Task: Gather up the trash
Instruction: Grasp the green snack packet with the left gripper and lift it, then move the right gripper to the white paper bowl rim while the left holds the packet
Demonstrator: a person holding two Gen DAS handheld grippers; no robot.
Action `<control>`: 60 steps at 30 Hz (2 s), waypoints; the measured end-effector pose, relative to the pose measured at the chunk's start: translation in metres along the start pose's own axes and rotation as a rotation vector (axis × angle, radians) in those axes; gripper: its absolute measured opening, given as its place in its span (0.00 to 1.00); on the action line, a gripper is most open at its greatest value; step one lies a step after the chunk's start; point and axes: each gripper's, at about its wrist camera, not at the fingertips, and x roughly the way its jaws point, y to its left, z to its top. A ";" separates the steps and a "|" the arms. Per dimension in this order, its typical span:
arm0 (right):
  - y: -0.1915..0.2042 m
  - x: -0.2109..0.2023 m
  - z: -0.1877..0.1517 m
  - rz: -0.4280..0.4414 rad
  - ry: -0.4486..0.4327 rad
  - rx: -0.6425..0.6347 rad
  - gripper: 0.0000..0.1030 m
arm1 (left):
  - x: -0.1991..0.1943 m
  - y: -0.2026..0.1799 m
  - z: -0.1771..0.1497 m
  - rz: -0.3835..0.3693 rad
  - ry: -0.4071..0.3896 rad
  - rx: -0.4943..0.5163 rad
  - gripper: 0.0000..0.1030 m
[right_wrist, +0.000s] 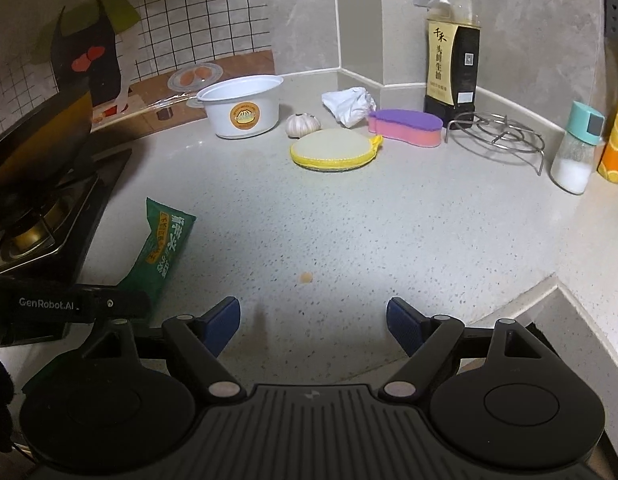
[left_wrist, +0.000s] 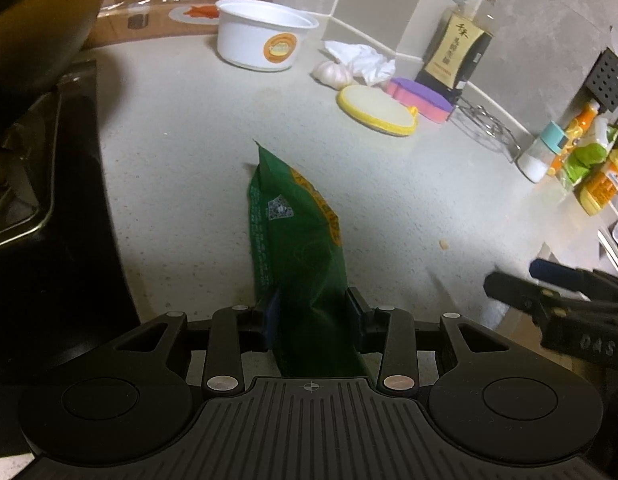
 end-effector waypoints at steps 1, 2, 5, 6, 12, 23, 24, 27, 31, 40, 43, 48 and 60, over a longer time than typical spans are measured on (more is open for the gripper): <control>-0.001 0.001 0.002 -0.001 -0.005 0.002 0.79 | 0.000 0.002 -0.001 -0.044 0.010 -0.013 0.38; -0.001 0.002 0.004 0.000 -0.009 0.005 0.79 | 0.000 0.006 -0.004 -0.111 0.021 -0.042 0.38; -0.001 0.008 0.019 0.022 -0.015 0.014 0.79 | 0.009 0.023 -0.017 -0.333 0.058 -0.194 0.31; 0.000 0.012 0.026 0.033 -0.016 0.015 0.79 | 0.009 0.027 -0.021 -0.350 0.046 -0.234 0.30; 0.025 0.047 0.108 0.093 -0.061 -0.036 0.79 | -0.019 0.032 -0.020 -0.202 -0.105 -0.164 0.18; 0.077 0.202 0.268 0.003 0.026 0.017 0.79 | -0.044 0.064 -0.016 -0.073 -0.266 -0.135 0.16; 0.078 0.218 0.275 -0.025 0.048 0.049 0.79 | -0.047 0.067 -0.018 -0.047 -0.279 -0.124 0.16; 0.081 0.260 0.284 -0.115 0.097 0.111 0.79 | -0.052 0.081 -0.021 -0.045 -0.292 -0.152 0.16; 0.088 0.299 0.277 -0.223 0.164 0.073 0.78 | -0.046 0.091 -0.020 -0.111 -0.268 -0.183 0.15; 0.104 0.294 0.251 -0.159 0.275 -0.106 0.21 | -0.038 0.083 -0.002 -0.155 -0.274 -0.152 0.13; 0.105 0.279 0.237 -0.111 0.306 -0.159 0.15 | -0.039 0.073 0.002 -0.169 -0.275 -0.128 0.11; 0.094 0.249 0.217 0.002 0.362 -0.146 0.13 | -0.036 0.061 0.003 -0.160 -0.264 -0.114 0.11; 0.061 0.171 0.172 0.200 0.416 -0.052 0.12 | -0.047 0.066 0.002 -0.031 -0.256 -0.169 0.11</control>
